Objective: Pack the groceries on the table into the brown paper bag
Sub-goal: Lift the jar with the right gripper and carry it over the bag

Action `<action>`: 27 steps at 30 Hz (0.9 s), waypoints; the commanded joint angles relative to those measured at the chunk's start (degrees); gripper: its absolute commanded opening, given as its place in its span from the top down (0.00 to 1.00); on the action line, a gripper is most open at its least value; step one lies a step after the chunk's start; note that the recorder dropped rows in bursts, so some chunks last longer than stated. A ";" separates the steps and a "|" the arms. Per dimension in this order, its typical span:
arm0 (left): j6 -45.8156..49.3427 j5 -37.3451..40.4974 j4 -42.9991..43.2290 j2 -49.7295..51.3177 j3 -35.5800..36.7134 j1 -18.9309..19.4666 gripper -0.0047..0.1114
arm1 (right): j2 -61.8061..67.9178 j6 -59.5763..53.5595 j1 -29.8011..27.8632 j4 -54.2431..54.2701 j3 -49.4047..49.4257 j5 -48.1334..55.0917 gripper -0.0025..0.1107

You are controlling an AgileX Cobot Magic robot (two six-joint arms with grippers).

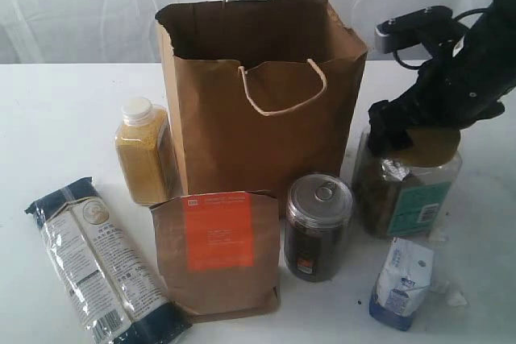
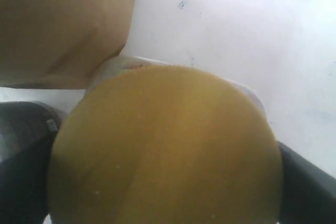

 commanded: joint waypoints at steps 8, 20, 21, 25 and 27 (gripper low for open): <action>-0.08 -0.04 -0.23 -0.28 0.16 -0.22 0.96 | -14.99 0.18 -0.49 -2.03 -0.13 3.04 0.98; -0.08 -0.04 -0.23 -0.28 0.16 -0.22 0.96 | -25.49 0.18 -0.49 -2.03 -8.20 4.11 0.98; -0.08 -0.04 -0.23 -0.28 0.16 -0.22 0.96 | -26.11 0.18 -0.49 -2.03 -8.88 3.42 0.98; -0.08 -0.04 -0.23 -0.28 0.16 -0.22 0.96 | -27.88 0.18 -0.49 -0.14 -11.87 0.34 0.98; -0.08 -0.04 -0.23 -0.28 0.16 -0.22 0.96 | -28.01 -0.99 -0.36 4.19 -13.17 -1.09 0.98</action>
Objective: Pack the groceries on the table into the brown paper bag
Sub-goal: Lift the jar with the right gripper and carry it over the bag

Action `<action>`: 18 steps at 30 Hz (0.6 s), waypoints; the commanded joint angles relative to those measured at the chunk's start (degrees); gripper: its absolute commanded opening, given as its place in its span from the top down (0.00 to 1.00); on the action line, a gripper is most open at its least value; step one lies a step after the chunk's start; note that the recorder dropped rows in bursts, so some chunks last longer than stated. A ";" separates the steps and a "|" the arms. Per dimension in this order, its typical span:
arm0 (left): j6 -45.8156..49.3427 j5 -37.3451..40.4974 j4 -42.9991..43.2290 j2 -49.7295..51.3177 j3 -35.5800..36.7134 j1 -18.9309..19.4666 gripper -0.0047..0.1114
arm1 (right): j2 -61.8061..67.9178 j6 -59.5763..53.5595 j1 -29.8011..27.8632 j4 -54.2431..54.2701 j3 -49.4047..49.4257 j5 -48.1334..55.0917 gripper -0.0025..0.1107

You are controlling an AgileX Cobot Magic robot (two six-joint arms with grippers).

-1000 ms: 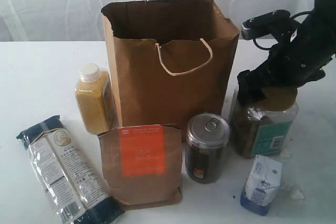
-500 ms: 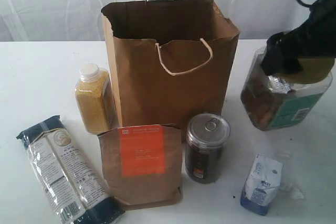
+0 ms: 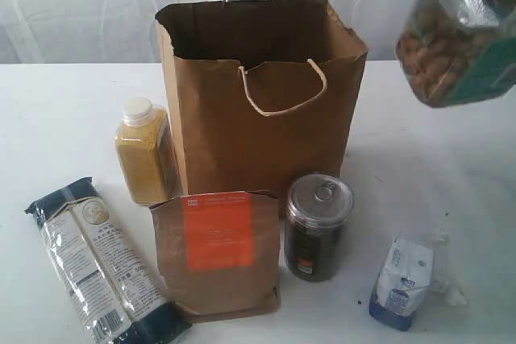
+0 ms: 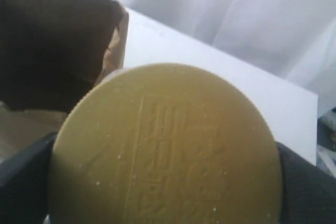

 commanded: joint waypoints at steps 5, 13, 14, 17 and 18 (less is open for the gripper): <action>-0.08 -0.04 -0.23 -0.28 0.16 -0.22 0.96 | -0.71 -6.46 -0.36 15.22 -5.29 -7.17 0.98; -0.08 -0.04 -0.23 -0.28 0.16 -0.22 0.96 | 2.64 -9.60 2.74 18.88 -7.90 -10.40 0.98; -0.08 -0.04 -0.23 -0.28 0.16 -0.22 0.96 | 3.34 -9.73 3.45 18.88 -8.21 -11.03 0.98; -0.08 -0.04 -0.23 -0.28 0.16 -0.22 0.96 | 5.72 -9.73 5.51 18.88 -9.20 -12.70 0.98; -0.08 -0.04 -0.23 -0.28 0.16 -0.22 0.96 | 6.57 -9.73 6.12 18.88 -9.54 -13.09 0.98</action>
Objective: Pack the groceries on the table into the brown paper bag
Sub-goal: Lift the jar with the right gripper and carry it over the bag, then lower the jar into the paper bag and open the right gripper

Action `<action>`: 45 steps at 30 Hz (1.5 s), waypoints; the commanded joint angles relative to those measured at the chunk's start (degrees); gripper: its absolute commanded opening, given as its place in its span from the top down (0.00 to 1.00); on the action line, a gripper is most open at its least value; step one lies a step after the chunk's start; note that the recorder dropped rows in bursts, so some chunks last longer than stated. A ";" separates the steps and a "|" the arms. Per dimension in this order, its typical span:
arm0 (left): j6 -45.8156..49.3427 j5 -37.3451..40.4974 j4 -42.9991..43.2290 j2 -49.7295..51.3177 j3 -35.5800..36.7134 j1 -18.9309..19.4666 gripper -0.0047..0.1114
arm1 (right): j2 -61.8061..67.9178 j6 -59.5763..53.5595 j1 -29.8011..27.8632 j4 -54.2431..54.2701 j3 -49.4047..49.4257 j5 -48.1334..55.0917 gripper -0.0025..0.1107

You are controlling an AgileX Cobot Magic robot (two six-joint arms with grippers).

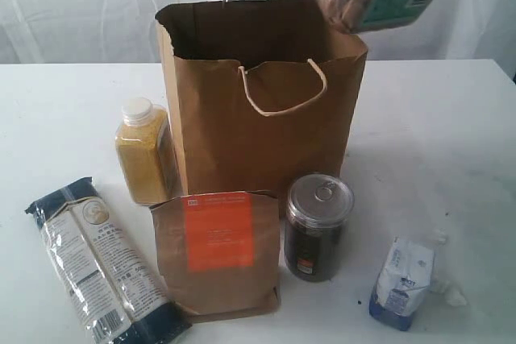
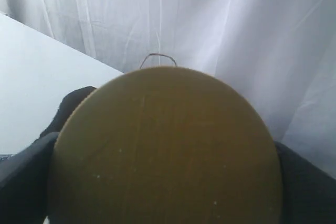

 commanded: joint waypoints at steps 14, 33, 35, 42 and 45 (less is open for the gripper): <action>-0.08 -0.04 -0.23 -0.28 0.16 -0.22 0.96 | 15.25 -2.11 7.66 0.35 -4.89 -8.67 0.98; -0.08 -0.04 -0.23 -0.28 0.16 -0.22 0.96 | 31.56 -2.37 7.66 -4.42 -4.89 -5.74 0.98; -0.08 -0.04 -0.23 -0.28 0.16 -0.22 0.96 | 32.32 -2.37 7.66 -4.42 -4.89 -5.62 0.98; -0.08 -0.04 -0.23 -0.28 0.16 -0.22 0.96 | 35.19 -2.37 7.66 -4.42 -4.35 -5.73 0.98; -0.08 -0.04 -0.23 -0.28 0.16 -0.22 0.96 | 35.78 -2.37 7.66 -4.42 -4.35 -5.63 0.98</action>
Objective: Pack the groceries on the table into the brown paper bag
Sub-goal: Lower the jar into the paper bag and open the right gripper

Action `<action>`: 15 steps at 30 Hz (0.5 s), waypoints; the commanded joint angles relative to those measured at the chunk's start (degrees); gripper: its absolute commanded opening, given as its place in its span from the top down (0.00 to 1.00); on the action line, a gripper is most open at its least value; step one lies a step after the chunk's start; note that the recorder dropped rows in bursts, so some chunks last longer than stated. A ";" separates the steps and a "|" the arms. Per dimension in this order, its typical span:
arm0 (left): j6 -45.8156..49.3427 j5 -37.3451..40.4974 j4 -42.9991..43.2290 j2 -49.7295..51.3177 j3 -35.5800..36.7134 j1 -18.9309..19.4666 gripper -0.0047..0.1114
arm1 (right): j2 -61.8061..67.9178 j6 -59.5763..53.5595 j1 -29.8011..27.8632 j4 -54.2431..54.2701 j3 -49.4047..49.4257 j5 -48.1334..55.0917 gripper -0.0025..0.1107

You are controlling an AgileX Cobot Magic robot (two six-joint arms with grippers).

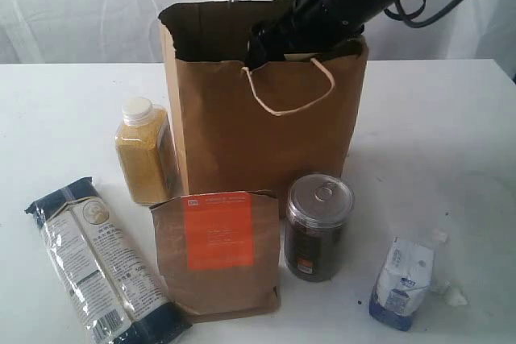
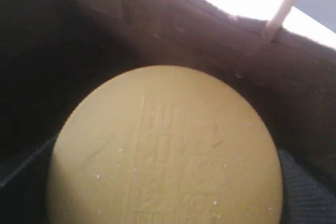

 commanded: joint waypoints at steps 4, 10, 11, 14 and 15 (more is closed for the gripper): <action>-0.08 -0.04 -0.23 -0.28 0.16 -0.22 0.96 | 0.51 -0.62 0.08 0.15 -0.22 -1.40 0.97; -0.08 -0.04 -0.23 -0.28 0.16 -0.22 0.96 | 0.51 -0.62 0.08 0.15 -0.22 2.07 0.60; -0.08 -0.04 -0.23 -0.28 0.16 -0.22 0.96 | 0.51 -0.62 0.08 0.15 -0.22 3.21 0.52; -0.08 -0.04 -0.23 -0.28 0.16 -0.22 0.96 | 0.02 -0.62 0.08 0.26 -0.22 4.82 0.49; -0.08 -0.04 -0.23 -0.28 0.16 -0.22 0.96 | -0.62 -0.62 0.08 0.49 -0.22 4.82 0.49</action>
